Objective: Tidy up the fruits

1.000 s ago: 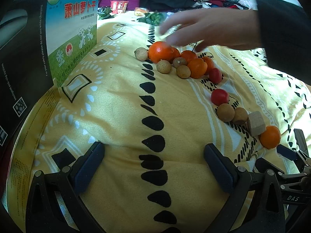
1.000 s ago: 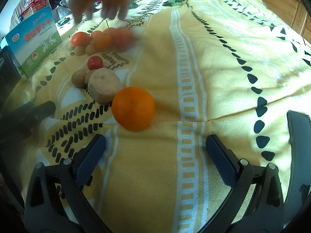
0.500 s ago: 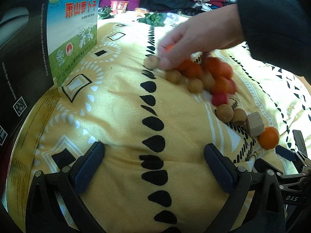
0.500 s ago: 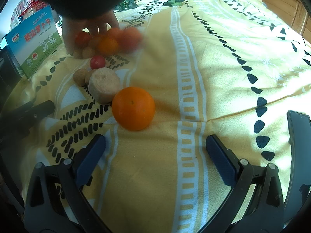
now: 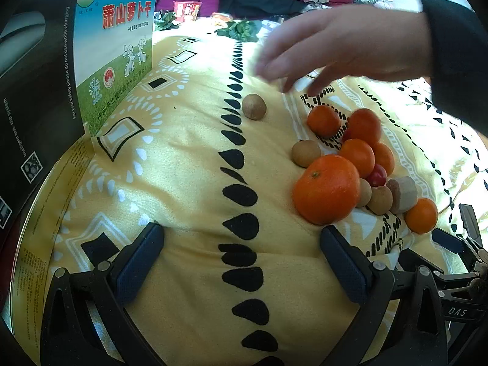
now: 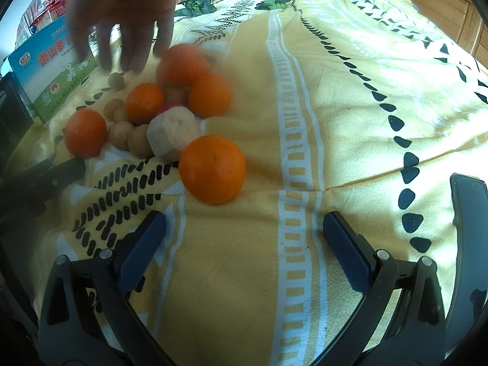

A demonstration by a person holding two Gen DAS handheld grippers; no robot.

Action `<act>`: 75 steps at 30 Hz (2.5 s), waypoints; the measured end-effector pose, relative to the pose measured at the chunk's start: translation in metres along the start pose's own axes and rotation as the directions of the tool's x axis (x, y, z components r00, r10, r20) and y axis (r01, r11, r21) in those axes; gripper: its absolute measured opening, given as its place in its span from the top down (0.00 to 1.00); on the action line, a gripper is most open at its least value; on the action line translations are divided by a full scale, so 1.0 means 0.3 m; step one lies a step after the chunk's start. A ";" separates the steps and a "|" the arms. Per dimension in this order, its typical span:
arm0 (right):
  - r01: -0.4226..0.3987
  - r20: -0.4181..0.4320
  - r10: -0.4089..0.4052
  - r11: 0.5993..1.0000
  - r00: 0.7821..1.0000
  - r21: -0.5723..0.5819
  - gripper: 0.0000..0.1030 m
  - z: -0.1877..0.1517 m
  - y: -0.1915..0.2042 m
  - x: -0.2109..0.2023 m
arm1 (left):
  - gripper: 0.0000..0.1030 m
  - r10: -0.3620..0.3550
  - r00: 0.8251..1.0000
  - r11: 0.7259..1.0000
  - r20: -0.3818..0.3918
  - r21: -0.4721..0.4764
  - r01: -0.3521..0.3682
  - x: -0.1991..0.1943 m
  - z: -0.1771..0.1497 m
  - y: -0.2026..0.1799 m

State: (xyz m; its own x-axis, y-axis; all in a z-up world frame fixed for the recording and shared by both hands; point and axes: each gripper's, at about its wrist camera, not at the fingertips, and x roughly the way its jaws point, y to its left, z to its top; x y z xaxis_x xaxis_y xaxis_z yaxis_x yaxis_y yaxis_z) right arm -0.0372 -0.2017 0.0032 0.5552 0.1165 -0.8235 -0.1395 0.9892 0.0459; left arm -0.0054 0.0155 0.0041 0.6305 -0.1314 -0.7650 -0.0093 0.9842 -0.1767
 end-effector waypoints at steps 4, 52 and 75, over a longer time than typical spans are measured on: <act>0.000 0.000 0.000 1.000 1.000 0.000 0.00 0.000 0.000 0.000 | 0.00 0.000 1.000 1.000 0.000 0.000 0.000 0.001 0.000 -0.001; -0.009 0.002 0.009 1.000 1.000 0.007 0.00 0.002 -0.004 -0.001 | 0.27 -0.214 0.976 0.975 -0.047 0.046 0.216 0.039 0.104 -0.099; -0.247 0.053 0.257 0.958 0.965 -0.144 0.35 0.058 0.081 -0.191 | 0.55 -0.142 0.986 0.989 0.084 -0.024 0.145 -0.328 0.008 0.053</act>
State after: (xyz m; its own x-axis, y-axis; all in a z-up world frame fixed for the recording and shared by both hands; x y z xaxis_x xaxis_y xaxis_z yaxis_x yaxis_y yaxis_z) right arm -0.0581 -0.1830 0.0612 0.5434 0.3715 -0.7528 -0.3890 0.9061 0.1663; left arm -0.0656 0.0443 0.0781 0.6887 -0.2594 -0.6771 0.0631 0.9517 -0.3004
